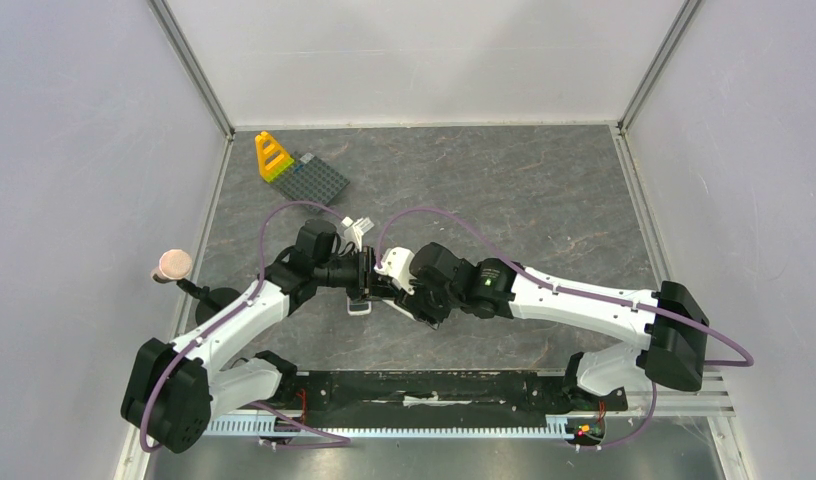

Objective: Load the batteries into the remote control

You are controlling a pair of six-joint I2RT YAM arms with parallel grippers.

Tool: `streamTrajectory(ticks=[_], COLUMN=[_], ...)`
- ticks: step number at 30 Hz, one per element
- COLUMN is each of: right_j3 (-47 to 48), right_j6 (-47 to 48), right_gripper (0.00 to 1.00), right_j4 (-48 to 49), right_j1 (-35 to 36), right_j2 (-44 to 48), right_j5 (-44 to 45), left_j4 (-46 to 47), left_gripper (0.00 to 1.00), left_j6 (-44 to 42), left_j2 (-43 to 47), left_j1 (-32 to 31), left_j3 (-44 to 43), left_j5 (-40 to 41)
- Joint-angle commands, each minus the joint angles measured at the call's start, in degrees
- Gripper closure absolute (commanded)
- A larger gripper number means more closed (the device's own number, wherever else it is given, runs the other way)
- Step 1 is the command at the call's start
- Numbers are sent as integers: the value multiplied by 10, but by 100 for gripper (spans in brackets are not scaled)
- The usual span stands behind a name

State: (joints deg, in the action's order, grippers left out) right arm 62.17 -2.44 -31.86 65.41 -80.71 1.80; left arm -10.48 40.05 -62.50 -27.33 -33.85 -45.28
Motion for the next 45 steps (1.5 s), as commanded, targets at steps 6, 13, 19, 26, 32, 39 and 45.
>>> streamTrajectory(ticks=[6, 13, 19, 26, 32, 39, 45], right_j3=[35, 39, 37, 37, 44, 14, -12], right_j6=[-3, 6, 10, 11, -12, -141, -367], right_gripper=[62, 50, 36, 27, 9, 2, 2], right_j4=[25, 15, 17, 25, 43, 86, 78], right_j1=[2, 2, 2, 2, 0, -28, -57], right_j2=[-7, -7, -3, 7, 33, 118, 185], right_j5=[2, 4, 9, 25, 24, 57, 124], left_j4=[40, 45, 45, 49, 52, 73, 128], left_gripper=[98, 98, 98, 98, 98, 98, 98], left_j6=[11, 9, 8, 8, 11, 45, 111], left_j2=[11, -2, -9, -12, -12, 10, 46], left_j1=[-1, 2, 5, 7, 11, 11, 11], left_j3=[-18, -25, -26, -26, -25, -25, -19], left_j5=[-45, -48, -52, -54, -56, -60, -73])
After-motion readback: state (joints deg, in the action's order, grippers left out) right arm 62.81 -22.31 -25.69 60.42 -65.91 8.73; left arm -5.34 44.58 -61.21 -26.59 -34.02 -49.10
